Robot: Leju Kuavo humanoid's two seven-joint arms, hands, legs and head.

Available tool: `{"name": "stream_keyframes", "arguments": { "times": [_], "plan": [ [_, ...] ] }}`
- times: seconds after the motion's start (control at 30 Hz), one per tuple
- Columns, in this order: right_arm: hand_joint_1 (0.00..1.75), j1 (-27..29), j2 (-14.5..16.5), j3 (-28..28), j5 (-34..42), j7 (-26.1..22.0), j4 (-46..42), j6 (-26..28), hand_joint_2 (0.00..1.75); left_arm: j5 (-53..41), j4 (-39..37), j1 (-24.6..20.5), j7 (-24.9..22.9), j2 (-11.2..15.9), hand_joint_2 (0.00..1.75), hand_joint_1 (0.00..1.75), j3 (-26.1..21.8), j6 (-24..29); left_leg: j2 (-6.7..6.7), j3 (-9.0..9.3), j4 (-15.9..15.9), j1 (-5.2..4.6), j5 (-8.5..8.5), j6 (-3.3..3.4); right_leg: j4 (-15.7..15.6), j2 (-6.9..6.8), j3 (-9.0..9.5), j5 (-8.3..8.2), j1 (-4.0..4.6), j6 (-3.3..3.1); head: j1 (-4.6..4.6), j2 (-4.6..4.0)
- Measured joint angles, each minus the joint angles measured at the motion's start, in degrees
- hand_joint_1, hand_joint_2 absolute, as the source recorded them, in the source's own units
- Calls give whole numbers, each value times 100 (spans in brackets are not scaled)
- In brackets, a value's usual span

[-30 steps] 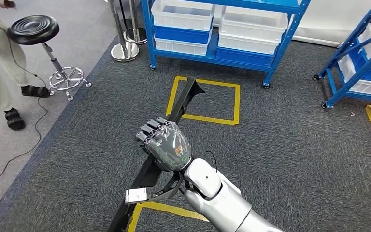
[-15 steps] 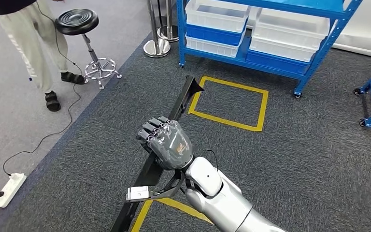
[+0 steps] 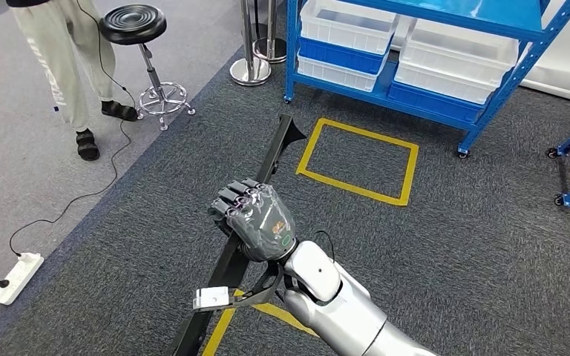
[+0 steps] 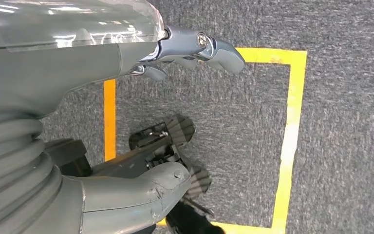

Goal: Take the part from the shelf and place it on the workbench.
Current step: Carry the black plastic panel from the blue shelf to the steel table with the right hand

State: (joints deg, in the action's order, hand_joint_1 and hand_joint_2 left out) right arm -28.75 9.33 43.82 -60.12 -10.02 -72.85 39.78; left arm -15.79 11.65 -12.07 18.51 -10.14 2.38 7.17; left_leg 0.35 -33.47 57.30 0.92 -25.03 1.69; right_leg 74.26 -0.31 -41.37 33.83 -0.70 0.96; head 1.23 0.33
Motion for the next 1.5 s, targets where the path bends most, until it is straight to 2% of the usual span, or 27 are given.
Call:
{"name": "stream_keyframes", "arguments": {
  "times": [0.03, 0.07, 0.1, 0.17, 0.23, 0.33, 0.4, 0.47, 0.5, 0.53, 0.6, 0.67, 0.73, 0.8, 0.83, 0.9, 0.97, 1.03, 1.07, 1.1, 1.17, 1.23, 1.3, 1.33, 1.4, 1.47, 1.5],
  "plan": [
    [141, 8, -10, 0, 33, -16, 0, 0, 175, -4, 0, 4, 0, 0, 175, 0, -1, 0, 15, -6, 13, -1, -4, -1, 61, 1, -35, -51, -3, 3, 0, 0],
    [141, 11, -17, 0, 69, -35, -1, -1, 175, -11, 0, 6, 0, -1, 175, 0, -1, -1, 37, -9, 33, 0, -14, -7, -116, -9, 49, -209, -6, 0, 0, 0],
    [141, 8, -21, 0, 98, -52, -5, -1, 175, -18, 0, 4, 1, -5, 175, 0, -2, -3, 64, -9, 59, 0, -31, -19, -478, -49, 228, -423, -7, -8, -1, 0],
    [141, -3, -20, 1, 141, -79, -19, -4, 175, -34, 0, -1, 2, -13, 175, 0, -2, -8, 121, -22, 121, -27, -76, -67, -1171, -201, 559, -674, 22, -50, 1, 0],
    [141, -9, -16, 2, 154, -86, -32, -7, 175, -45, 0, -4, 2, -15, 175, 0, -4, -9, 188, -37, 154, -60, -97, -122, -1397, -243, 635, -693, 56, -101, 3, 0],
    [141, -16, -13, 3, 155, -88, -41, -15, 175, -60, 0, -16, 3, -22, 175, 0, -7, -9, 232, -57, 207, -46, -164, -209, -1426, -93, 603, -747, 39, -200, 4, 0],
    [141, -27, -6, 8, 156, -92, -45, -27, 175, -66, 0, -21, 5, -26, 175, 0, -9, -9, 129, -216, 597, -29, -439, -264, -1447, -15, 597, -780, 15, -259, 4, 0],
    [141, -30, -2, 21, 156, -98, -45, -45, 175, -69, 0, -13, 7, -25, 175, 0, -11, -11, 51, -544, 1349, -25, -804, -289, -1443, 77, 578, -793, 22, -284, 5, 0],
    [141, -26, -3, 27, 159, -101, -45, -53, 175, -70, 0, -6, 7, -25, 175, 0, -13, -15, 37, -686, 1658, -24, -901, -292, -1438, 131, 570, -797, 29, -289, 4, 0],
    [141, -22, -3, 31, 165, -103, -45, -59, 175, -70, 0, 0, 7, -24, 175, 0, -14, -22, 25, -742, 1775, -25, -881, -282, -1432, 191, 565, -799, 35, -291, 5, 0],
    [141, -19, -3, 33, 191, -106, -46, -59, 175, -68, 0, 4, 10, -24, 175, 0, -15, -40, -33, -534, 1342, -29, -547, -227, -1420, 326, 568, -803, 47, -289, 4, 0],
    [141, -24, -1, 33, 222, -116, -48, -54, 175, -69, 0, 6, 10, -16, 175, 0, -20, -53, -281, -164, 570, -29, -223, -138, -1410, 449, 564, -812, 45, -272, 2, 0],
    [141, -24, 1, 33, 238, -128, -54, -49, 175, -89, 0, 12, -23, -6, 175, 0, -28, -49, -457, 6, 202, -42, -159, -81, -1413, 563, 521, -844, 13, -214, 3, 0],
    [141, -14, -7, 33, 236, -134, -76, -44, 175, -127, 0, 14, -90, -4, 175, 0, -34, -24, -375, 38, 115, -40, -141, -56, -1445, 678, 489, -888, -2, -130, 4, 0],
    [141, -9, -16, 33, 232, -135, -95, -40, 175, -149, 0, 11, -127, -4, 175, 0, -34, -7, -307, 62, 57, -26, -111, -39, -1440, 647, 478, -880, 14, -95, 2, 0],
    [141, -17, -34, 33, 215, -137, -140, -40, 175, -182, 0, 2, -182, -4, 175, 0, -37, 20, -156, 111, -62, 5, -48, 12, -1165, 416, 346, -686, 47, -45, -3, 0],
    [141, -29, -47, 33, 197, -138, -177, -45, 175, -176, 0, 10, -209, 6, 175, 0, -51, 31, -5, 112, -78, -10, -38, 37, -492, 162, 25, -325, 31, -15, -8, 0],
    [141, -32, -57, 33, 191, -139, -194, -62, 175, -138, 0, 26, -212, 18, 175, 0, -82, 52, 152, 101, -65, -15, -49, 33, 10, 82, -212, -174, -2, 17, -8, 0],
    [141, -36, -59, 33, 190, -140, -202, -74, 175, -112, 0, 29, -200, 22, 175, 0, -102, 67, 224, 99, -57, -15, -57, 27, -17, 56, -189, -249, -17, 28, -9, 0],
    [141, -48, -60, 33, 190, -144, -215, -89, 175, -82, 0, 28, -179, 25, 175, 0, -122, 84, 293, 100, -43, -14, -69, 14, -255, 11, -55, -410, -29, 35, -8, 0],
    [141, -111, -54, 33, 200, -163, -261, -125, 175, -26, 0, 24, -118, 31, 175, 0, -168, 123, 407, 94, 20, -36, -116, -36, -1004, -257, 357, -717, -7, 19, -9, 0],
    [141, -190, -38, 34, 218, -180, -311, -167, 175, 13, 0, 34, -22, 45, 175, 0, -227, 157, 510, 86, 79, -73, -167, -99, -1420, -440, 564, -805, 33, -39, -6, 0],
    [141, -238, -27, 35, 232, -184, -346, -186, 175, 24, 0, 53, 73, 61, 175, 0, -272, 165, 634, 103, 86, -82, -190, -154, -1450, -334, 548, -799, 49, -113, -4, 0],
    [141, -251, -27, 35, 238, -184, -366, -185, 175, 23, 0, 60, 108, 69, 175, 0, -286, 160, 625, 108, 104, -68, -222, -187, -1463, -268, 545, -813, 45, -147, -5, 0],
    [141, -276, -29, 35, 256, -186, -422, -176, 175, 15, 0, 85, 156, 95, 175, 0, -316, 130, 383, 13, 368, -36, -435, -244, -1492, -132, 543, -848, 16, -219, -4, 0],
    [141, -291, -29, 35, 268, -187, -470, -173, 175, 5, 0, 143, 174, 130, 175, 0, -340, 91, 88, -285, 1051, -19, -808, -277, -1495, 14, 536, -865, 5, -256, -3, 0],
    [141, -288, -33, 35, 271, -187, -480, -172, 175, -1, 0, 181, 175, 146, 175, 0, -347, 78, 39, -455, 1417, -19, -946, -284, -1491, 98, 534, -867, 10, -262, -4, 0]
  ]
}}
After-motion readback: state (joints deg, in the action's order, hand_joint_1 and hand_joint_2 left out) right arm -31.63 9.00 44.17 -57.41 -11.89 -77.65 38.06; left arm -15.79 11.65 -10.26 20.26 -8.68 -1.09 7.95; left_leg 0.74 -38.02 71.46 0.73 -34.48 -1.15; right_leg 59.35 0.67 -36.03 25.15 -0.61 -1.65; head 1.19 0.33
